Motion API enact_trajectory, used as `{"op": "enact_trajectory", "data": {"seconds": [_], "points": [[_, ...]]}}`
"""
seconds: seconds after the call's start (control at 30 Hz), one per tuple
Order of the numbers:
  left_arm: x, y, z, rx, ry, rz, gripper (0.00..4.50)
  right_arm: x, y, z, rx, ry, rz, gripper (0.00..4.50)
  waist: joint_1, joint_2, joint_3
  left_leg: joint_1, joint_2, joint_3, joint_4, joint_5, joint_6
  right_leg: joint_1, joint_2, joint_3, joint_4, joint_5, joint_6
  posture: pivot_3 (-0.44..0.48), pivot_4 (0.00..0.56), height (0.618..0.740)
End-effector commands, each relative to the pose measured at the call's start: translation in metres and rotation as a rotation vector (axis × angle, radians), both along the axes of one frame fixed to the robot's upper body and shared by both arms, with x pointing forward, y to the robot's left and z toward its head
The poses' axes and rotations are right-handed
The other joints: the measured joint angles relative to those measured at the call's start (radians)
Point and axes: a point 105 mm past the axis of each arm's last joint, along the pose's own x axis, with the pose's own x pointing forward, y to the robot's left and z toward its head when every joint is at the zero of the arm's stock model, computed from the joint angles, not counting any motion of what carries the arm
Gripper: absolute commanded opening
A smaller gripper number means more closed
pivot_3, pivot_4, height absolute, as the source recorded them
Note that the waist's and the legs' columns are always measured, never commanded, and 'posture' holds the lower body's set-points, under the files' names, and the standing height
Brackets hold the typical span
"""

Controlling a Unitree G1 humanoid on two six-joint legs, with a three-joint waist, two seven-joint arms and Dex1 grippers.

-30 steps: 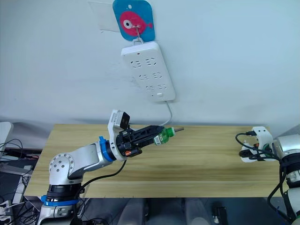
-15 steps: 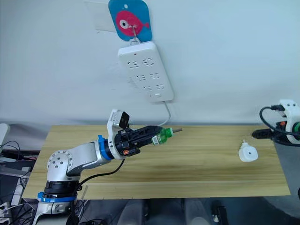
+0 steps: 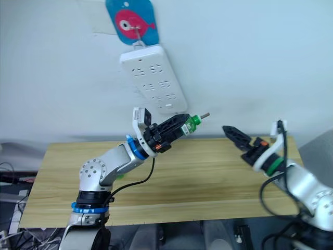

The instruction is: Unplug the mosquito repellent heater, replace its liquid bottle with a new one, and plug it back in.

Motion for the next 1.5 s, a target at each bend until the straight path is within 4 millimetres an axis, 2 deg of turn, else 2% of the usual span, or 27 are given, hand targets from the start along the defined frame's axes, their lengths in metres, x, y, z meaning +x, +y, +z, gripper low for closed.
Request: {"op": "enact_trajectory", "data": {"seconds": [0.03, 0.2, 0.53, 0.63, 0.93, 0.97, 1.27, 1.5], "points": [[-0.001, -0.006, 0.005, 0.001, -0.044, 0.011, 2.23, -0.007, 0.014, 0.024, 0.074, -0.016, -0.063, 4.49, -0.011, 0.0, 0.0, 0.0, 0.0, 0.0, 0.001, 0.0, 0.0, 0.0, 0.0, 0.0, 0.0, 0.0, 0.0, -0.25, 0.275, 0.74], [-0.007, -0.019, 0.007, -0.019, -0.044, -0.004, 2.23, -0.004, 0.024, 0.031, 0.126, 0.021, -0.084, 4.49, -0.014, 0.0, 0.0, 0.004, 0.001, -0.004, 0.0, 0.005, -0.007, 0.001, 0.003, -0.001, 0.005, 0.0, 0.0, -0.253, 0.276, 0.74], [-0.012, -0.023, 0.007, -0.021, -0.048, -0.017, 2.23, -0.001, 0.035, 0.037, 0.177, 0.044, -0.076, 4.49, -0.014, 0.0, 0.0, 0.003, 0.001, -0.004, -0.001, 0.005, -0.007, 0.001, 0.003, -0.001, 0.003, 0.0, 0.0, -0.247, 0.267, 0.74], [-0.011, -0.022, 0.005, -0.015, -0.045, -0.016, 2.23, -0.001, 0.039, 0.039, 0.176, 0.036, -0.059, 3.89, -0.014, 0.0, 0.0, 0.003, 0.001, -0.004, -0.001, 0.005, -0.007, 0.001, 0.003, -0.002, 0.003, 0.0, 0.0, -0.248, 0.267, 0.74], [-0.012, -0.024, 0.002, -0.007, -0.038, -0.017, 2.23, -0.003, 0.048, 0.042, 0.172, 0.012, -0.011, 0.62, -0.013, 0.0, 0.0, 0.003, 0.001, -0.004, -0.001, 0.005, -0.007, 0.001, 0.002, -0.002, 0.003, 0.0, 0.0, -0.244, 0.262, 0.74], [-0.012, -0.024, 0.002, -0.007, -0.038, -0.017, 2.23, -0.003, 0.049, 0.042, 0.174, 0.009, -0.006, 0.58, -0.013, 0.0, 0.0, 0.003, 0.001, -0.004, -0.001, 0.005, -0.008, 0.001, 0.002, -0.002, 0.003, 0.0, 0.0, -0.242, 0.262, 0.74], [-0.016, -0.021, 0.003, -0.01, -0.044, -0.014, 2.23, -0.009, 0.053, 0.042, 0.175, -0.004, 0.016, 0.52, -0.013, 0.001, -0.006, 0.003, 0.001, -0.004, -0.001, 0.005, -0.008, 0.001, 0.002, -0.002, 0.004, 0.0, 0.0, -0.227, 0.212, 0.74], [-0.02, -0.022, 0.001, -0.01, -0.045, -0.022, 2.23, -0.013, 0.056, 0.044, 0.176, -0.016, 0.035, 2.86, -0.014, 0.001, -0.021, 0.003, 0.001, -0.004, -0.001, 0.005, -0.008, 0.001, 0.002, -0.002, 0.004, 0.0, 0.0, -0.221, 0.195, 0.74]]}}
